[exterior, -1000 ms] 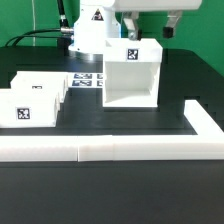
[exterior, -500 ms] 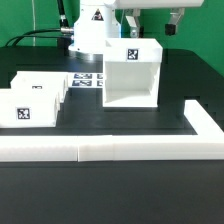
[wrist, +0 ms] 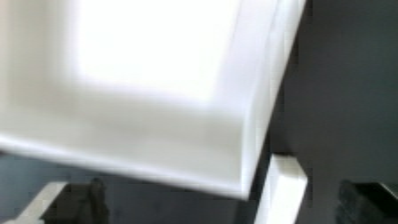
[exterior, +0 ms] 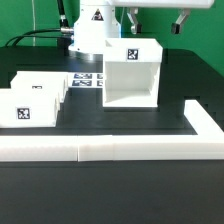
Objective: Assemble drawer
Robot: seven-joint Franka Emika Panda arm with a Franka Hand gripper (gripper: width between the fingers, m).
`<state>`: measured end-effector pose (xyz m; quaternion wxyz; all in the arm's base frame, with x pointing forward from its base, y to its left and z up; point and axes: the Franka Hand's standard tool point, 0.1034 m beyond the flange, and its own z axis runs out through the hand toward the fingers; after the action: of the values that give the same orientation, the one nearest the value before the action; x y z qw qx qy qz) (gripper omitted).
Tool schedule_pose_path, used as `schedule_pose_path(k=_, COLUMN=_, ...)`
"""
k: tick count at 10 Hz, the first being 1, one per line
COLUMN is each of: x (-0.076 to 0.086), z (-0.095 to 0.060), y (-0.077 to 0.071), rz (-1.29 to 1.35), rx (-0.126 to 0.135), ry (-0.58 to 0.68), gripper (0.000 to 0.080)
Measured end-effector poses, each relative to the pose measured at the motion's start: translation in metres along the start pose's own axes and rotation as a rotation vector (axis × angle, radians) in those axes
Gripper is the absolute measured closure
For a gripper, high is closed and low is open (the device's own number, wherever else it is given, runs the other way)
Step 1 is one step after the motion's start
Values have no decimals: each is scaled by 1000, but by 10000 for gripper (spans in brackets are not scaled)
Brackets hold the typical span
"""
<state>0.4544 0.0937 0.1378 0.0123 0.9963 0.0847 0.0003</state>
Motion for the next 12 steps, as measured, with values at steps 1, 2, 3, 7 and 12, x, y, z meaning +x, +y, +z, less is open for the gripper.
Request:
schedule_pose_path(k=1, x=-7, z=3, y=-4, rz=60, rx=23, ry=-14, gripper=150)
schedule_pose_path(k=2, x=-7, z=4, y=-4, rz=57, rx=24, ry=-14, gripper=150)
schedule_pose_path(k=3, x=-7, z=4, y=-4, rz=57, rx=24, ry=-15, gripper=150)
schedule_pose_path(k=7, x=-18, z=16, y=-8, rz=157, rx=61, ry=-6, gripper=150)
schedule_pose_path(k=12, x=-47, z=36, y=-29, rz=186, rx=75, ry=-35, gripper=150)
